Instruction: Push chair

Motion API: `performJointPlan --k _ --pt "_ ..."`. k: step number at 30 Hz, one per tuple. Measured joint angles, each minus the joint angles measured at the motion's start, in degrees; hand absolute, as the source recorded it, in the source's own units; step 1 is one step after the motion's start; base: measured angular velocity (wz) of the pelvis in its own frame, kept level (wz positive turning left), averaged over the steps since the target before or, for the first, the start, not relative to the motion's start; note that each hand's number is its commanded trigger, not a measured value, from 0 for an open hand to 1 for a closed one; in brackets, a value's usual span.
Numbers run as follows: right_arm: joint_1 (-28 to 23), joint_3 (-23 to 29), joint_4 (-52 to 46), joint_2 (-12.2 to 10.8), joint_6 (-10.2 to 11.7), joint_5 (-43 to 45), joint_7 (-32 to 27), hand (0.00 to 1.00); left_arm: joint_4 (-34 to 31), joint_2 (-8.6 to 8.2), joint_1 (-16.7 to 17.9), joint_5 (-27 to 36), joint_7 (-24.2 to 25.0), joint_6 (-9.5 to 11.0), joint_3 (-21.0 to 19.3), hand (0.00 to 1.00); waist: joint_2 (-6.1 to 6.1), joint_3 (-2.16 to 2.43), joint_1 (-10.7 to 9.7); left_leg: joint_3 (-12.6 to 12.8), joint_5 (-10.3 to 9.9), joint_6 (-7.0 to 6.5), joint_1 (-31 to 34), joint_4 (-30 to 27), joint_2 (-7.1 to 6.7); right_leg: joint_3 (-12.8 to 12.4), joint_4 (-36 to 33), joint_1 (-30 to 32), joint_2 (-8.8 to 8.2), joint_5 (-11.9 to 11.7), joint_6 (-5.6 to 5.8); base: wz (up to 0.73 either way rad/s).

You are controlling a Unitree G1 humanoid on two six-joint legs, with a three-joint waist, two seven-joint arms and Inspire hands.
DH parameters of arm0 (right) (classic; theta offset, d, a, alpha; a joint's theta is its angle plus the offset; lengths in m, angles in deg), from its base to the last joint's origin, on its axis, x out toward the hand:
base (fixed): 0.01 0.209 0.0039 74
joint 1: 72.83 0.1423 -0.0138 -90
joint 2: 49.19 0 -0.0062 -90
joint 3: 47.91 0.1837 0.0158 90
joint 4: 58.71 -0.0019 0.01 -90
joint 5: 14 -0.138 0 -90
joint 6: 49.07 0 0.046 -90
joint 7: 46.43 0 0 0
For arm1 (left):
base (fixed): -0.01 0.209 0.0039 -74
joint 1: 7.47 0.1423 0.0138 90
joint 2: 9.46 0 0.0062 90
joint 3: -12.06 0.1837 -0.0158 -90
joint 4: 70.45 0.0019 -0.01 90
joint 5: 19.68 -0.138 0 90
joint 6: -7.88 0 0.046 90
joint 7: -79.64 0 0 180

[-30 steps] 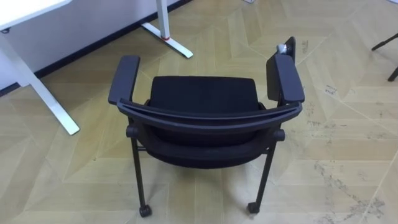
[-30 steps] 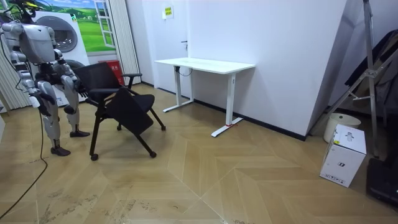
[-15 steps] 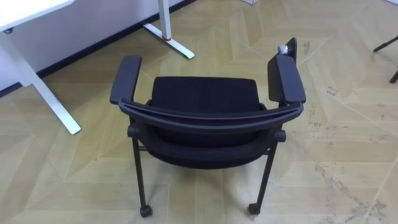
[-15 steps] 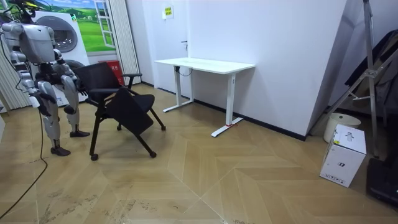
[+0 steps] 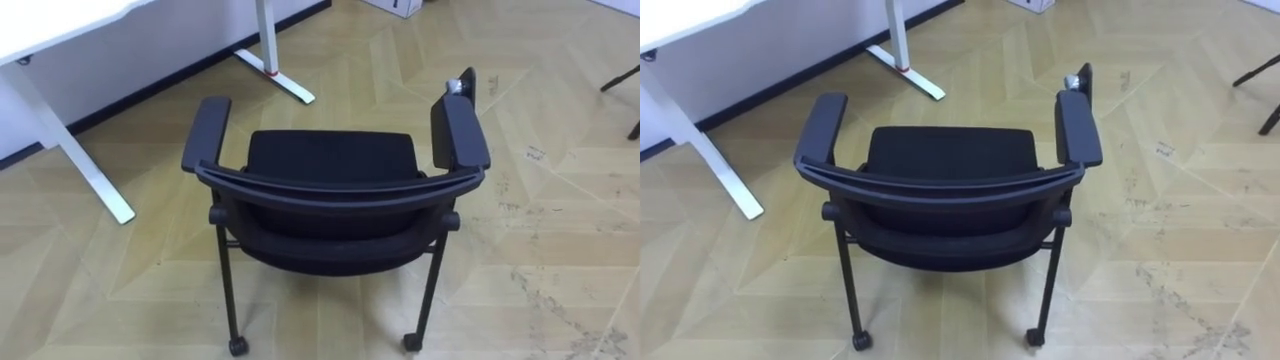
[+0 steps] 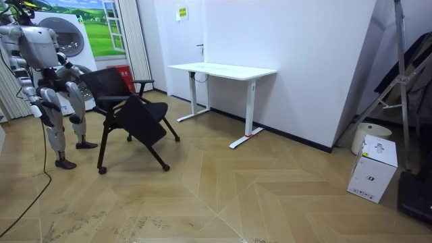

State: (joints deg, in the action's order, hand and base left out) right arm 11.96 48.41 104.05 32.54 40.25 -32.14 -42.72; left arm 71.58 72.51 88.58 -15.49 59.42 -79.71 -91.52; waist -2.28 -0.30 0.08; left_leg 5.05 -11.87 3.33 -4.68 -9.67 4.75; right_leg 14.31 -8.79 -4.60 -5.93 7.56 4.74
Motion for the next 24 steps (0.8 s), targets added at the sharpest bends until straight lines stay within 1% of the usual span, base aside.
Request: performJointPlan --k 1,3,5,8,10,11,12,13,15,17,18,19,20,21,24 --pt "0.1 0.0 0.0 0.1 0.1 0.4 0.0 0.00 -1.5 0.06 -0.2 -0.7 -1.0 0.0 -0.2 0.00 -0.11 0.02 -0.1 0.0 0.0 0.00 0.0 0.0 0.00 -0.1 0.0 0.0 0.00 0.0 0.00 0.00" --pt "0.4 0.3 0.0 0.8 0.1 1.1 0.1 0.00 -6.1 0.13 -2.0 -3.5 -4.4 0.3 -1.0 0.00 -0.67 0.13 -0.1 0.0 0.0 -0.01 0.1 0.2 -0.01 -0.1 0.0 0.3 0.00 0.0 0.00 0.00" --pt "0.7 0.8 0.0 1.1 0.1 1.8 0.1 0.00 -8.4 0.33 -2.9 -4.6 -6.3 0.8 -1.0 0.00 -1.22 0.24 -0.3 0.0 0.0 -0.01 0.1 0.2 -0.01 -0.1 0.0 0.3 0.00 0.0 0.07 0.00" --pt "1.1 1.4 0.3 1.0 0.3 2.9 0.2 0.00 -12.8 0.36 -3.2 -9.2 -7.5 1.8 -0.9 0.00 -1.38 0.42 -1.4 0.0 0.0 -0.01 0.0 0.2 -0.03 -0.1 0.1 0.3 -0.02 0.1 0.19 0.00" --pt "0.8 1.6 0.2 0.9 0.6 3.0 0.2 0.00 -15.3 0.35 -3.2 -11.6 -7.9 1.9 -0.8 0.00 -1.16 0.36 -1.6 0.0 0.0 -0.01 0.0 0.2 -0.03 -0.1 0.2 0.3 -0.03 0.1 0.21 0.00" --pt "0.9 1.6 0.1 0.9 0.7 3.1 0.1 0.00 -17.6 0.34 -3.2 -13.6 -8.0 1.8 -0.8 0.00 -0.80 0.14 -1.8 0.0 0.0 -0.01 0.1 0.2 -0.04 -0.2 0.2 0.3 -0.03 0.2 0.21 0.00" --pt "0.8 1.7 0.1 0.7 0.8 3.1 0.0 0.00 -20.2 0.38 -3.2 -16.0 -8.3 1.8 -0.8 0.00 -0.30 0.02 -1.8 0.0 0.0 -0.01 0.2 0.2 -0.04 -0.2 0.2 0.5 -0.03 0.2 0.21 0.00" --pt "0.9 1.7 0.1 0.6 0.8 3.1 0.0 0.00 -21.4 0.44 -3.3 -17.2 -8.5 1.8 -0.8 0.00 -0.16 0.10 -1.8 0.0 0.0 -0.01 0.4 0.2 -0.04 -0.2 0.2 0.6 -0.03 0.2 0.20 0.00" --pt "1.0 1.7 0.1 0.5 0.9 3.4 0.0 0.00 -26.2 0.62 -3.4 -22.0 -8.8 1.7 -0.5 0.00 0.13 0.24 -2.1 0.1 0.0 -0.01 0.7 0.2 -0.06 -0.2 0.2 0.8 -0.05 0.2 0.20 0.00" --pt "1.2 1.7 0.1 0.5 0.9 3.5 0.2 0.00 -29.6 1.06 -3.4 -25.8 -9.1 1.7 0.5 0.00 0.03 0.23 -2.7 -0.1 0.0 -0.01 0.7 0.2 -0.05 -0.2 0.2 0.8 -0.04 0.2 0.20 0.00" --pt "1.4 1.6 0.1 0.6 1.0 3.8 0.3 0.00 -31.0 1.15 -3.6 -29.1 -9.1 1.7 1.0 0.00 -0.28 0.17 -3.1 -0.1 0.0 -0.01 0.7 0.2 -0.05 -0.2 0.2 0.8 -0.03 0.2 0.20 0.00" --pt "1.4 1.6 0.1 0.6 1.1 3.8 0.3 0.00 -31.5 1.21 -3.7 -30.9 -9.1 1.7 1.5 0.00 -0.44 0.17 -3.2 -0.1 0.0 -0.01 0.7 0.2 -0.05 -0.2 0.2 0.8 -0.03 0.2 0.20 0.00" --pt "1.3 1.6 0.1 0.7 1.4 3.8 0.7 0.00 -32.5 1.30 -3.8 -33.8 -9.1 1.7 2.6 0.00 -0.70 0.26 -3.6 0.0 0.0 -0.01 0.7 0.2 -0.05 -0.3 0.2 0.8 -0.03 0.2 0.20 0.00" --pt "1.3 1.4 0.2 0.8 1.8 3.5 0.8 0.00 -33.6 1.49 -3.8 -36.0 -9.1 1.7 3.8 0.00 -0.77 0.25 -4.2 0.0 0.0 -0.01 0.7 0.2 -0.05 -0.3 0.2 0.8 -0.03 0.2 0.20 0.00" --pt "1.6 0.5 0.3 0.8 2.1 2.8 0.8 0.00 -36.1 2.07 -3.8 -39.4 -9.0 1.7 7.2 0.00 -0.95 0.15 -4.6 0.3 0.0 -0.01 0.5 0.2 -0.07 -0.6 0.2 0.9 -0.03 0.2 0.19 -0.05"
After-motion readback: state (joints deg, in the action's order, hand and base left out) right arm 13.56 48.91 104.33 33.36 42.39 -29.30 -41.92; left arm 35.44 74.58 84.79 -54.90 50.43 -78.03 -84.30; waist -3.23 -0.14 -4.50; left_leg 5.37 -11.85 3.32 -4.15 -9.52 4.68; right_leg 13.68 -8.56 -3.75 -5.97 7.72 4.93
